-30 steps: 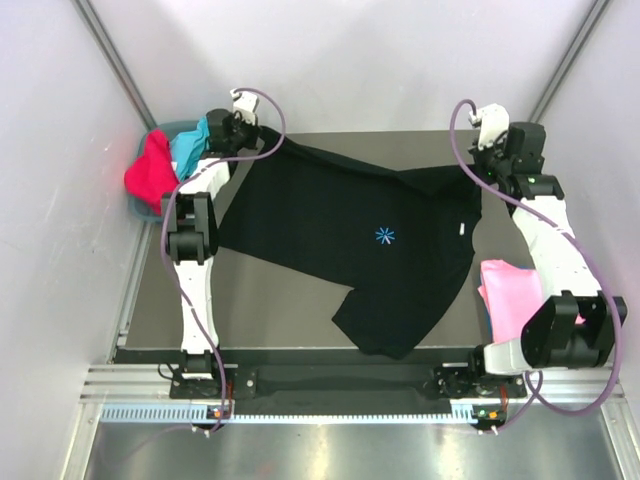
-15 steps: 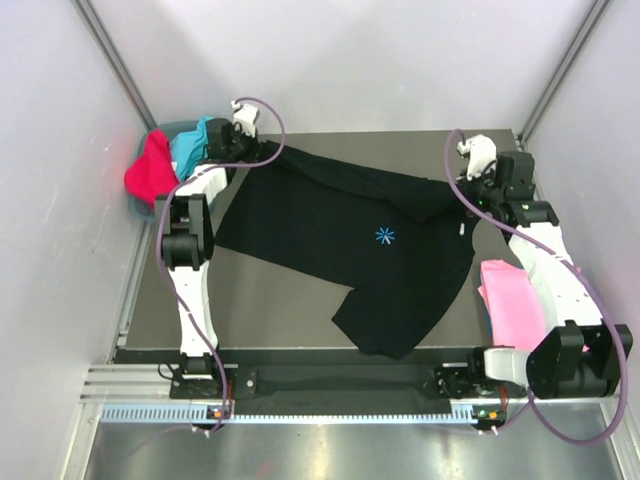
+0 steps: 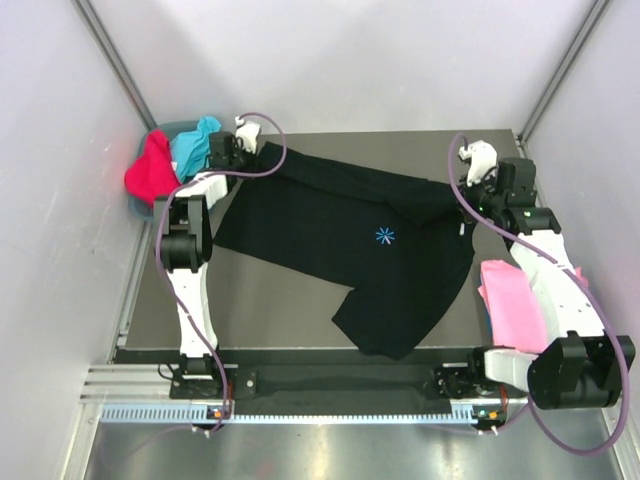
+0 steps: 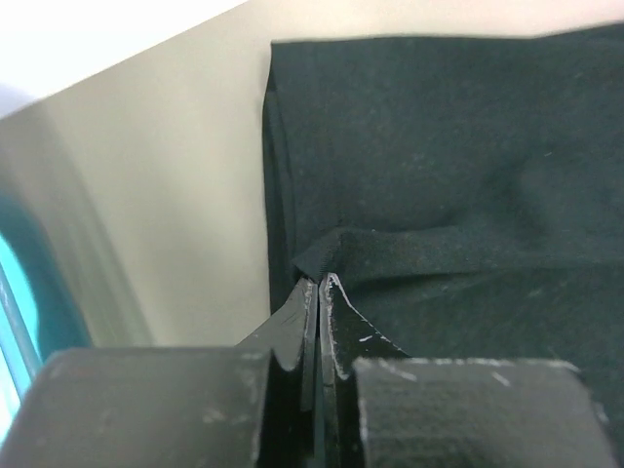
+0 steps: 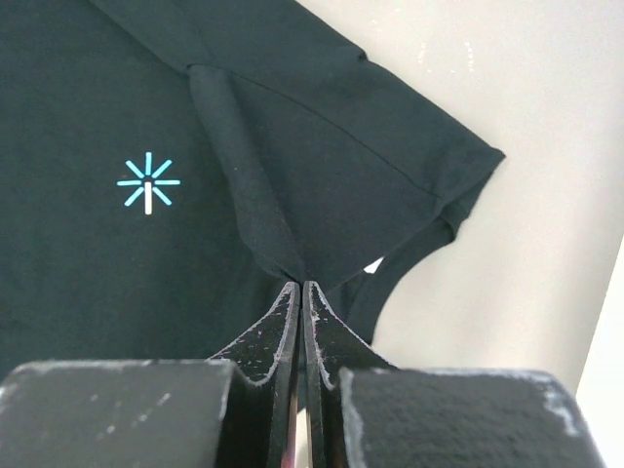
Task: Fold and stack the t-shirts
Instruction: Fold the tshirt
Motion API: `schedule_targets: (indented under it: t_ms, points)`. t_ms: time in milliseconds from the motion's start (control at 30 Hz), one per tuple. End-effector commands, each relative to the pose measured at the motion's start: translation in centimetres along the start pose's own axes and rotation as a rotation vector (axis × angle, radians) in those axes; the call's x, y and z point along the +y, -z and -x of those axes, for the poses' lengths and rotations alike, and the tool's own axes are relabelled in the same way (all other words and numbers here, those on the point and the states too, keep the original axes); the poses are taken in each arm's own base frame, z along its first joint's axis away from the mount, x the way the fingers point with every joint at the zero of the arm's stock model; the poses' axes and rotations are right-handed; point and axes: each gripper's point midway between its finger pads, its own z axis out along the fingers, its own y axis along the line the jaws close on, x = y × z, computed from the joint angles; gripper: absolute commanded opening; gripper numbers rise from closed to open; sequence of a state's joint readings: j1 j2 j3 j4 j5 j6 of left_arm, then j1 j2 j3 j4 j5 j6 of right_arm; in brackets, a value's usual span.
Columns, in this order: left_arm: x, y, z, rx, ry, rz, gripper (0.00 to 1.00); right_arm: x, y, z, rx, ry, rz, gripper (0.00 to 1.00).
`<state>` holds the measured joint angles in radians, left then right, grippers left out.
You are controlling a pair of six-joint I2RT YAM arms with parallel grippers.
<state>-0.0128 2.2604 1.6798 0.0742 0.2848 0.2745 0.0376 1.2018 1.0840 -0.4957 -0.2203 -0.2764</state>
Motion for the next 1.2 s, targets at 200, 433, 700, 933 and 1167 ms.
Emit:
schedule_targets:
  t_ms: [200,433,700,933,1167]
  points:
    - [1.9,2.5,1.1,0.011,-0.083,0.096,0.0,2.6,1.2,-0.3,-0.022,-0.049,0.073,0.0]
    - [4.0,5.8,3.4,-0.007,-0.036,0.153,0.39,4.0,1.4,-0.6,-0.012,-0.094,0.132,0.0]
    - [0.7,8.1,9.9,-0.126,-0.018,-0.027,0.61,4.4,-0.7,-2.0,0.033,-0.064,0.175,0.0]
    - [-2.5,3.3,7.4,0.039,0.089,-0.118,0.29,4.3,-2.7,-2.3,0.075,-0.064,0.199,0.0]
    - [-2.8,0.5,4.8,0.106,-0.015,-0.07,0.54,3.6,-4.6,-0.7,0.054,-0.065,0.197,0.0]
